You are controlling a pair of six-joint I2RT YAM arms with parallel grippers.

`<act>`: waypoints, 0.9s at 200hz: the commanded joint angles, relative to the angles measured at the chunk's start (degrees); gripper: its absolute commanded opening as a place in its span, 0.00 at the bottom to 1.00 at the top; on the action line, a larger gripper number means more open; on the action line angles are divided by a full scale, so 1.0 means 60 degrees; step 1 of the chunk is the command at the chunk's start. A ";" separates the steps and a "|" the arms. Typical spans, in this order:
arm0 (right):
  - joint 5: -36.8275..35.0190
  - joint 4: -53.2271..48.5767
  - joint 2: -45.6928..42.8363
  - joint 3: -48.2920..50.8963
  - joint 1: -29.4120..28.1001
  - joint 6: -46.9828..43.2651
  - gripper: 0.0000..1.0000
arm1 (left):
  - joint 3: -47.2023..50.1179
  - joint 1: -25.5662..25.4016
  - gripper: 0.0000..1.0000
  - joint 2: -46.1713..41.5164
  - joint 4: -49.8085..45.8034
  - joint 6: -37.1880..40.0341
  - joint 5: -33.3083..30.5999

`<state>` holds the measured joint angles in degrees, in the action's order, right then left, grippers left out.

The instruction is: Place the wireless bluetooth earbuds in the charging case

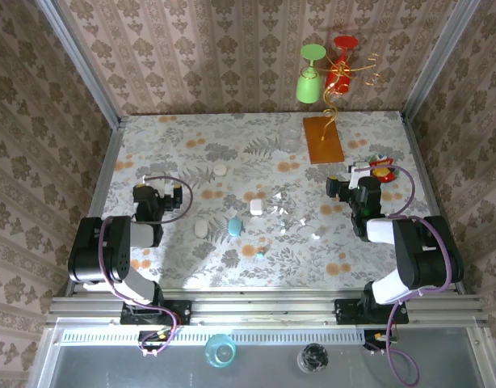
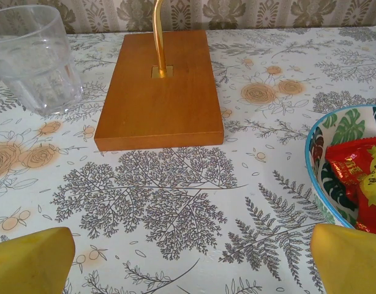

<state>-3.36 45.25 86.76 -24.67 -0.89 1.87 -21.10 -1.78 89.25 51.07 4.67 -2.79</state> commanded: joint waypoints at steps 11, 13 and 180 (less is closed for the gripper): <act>0.0047 0.0392 0.0127 0.0127 0.0025 0.0020 1.00 | -0.0207 0.0004 1.00 -0.0007 0.0292 -0.0058 0.0136; 0.0047 0.0388 0.0129 0.0116 0.0029 0.0017 1.00 | -0.0204 0.0004 1.00 0.0000 0.0292 -0.0070 0.0133; 0.0032 0.0396 0.0128 0.0119 0.0030 0.0020 1.00 | -0.0205 0.0125 1.00 -0.0028 0.0264 -0.0027 0.0589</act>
<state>-3.36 45.25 86.76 -24.67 -0.89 1.87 -21.10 -1.39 89.25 51.07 4.67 -0.97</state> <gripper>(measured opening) 0.999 0.999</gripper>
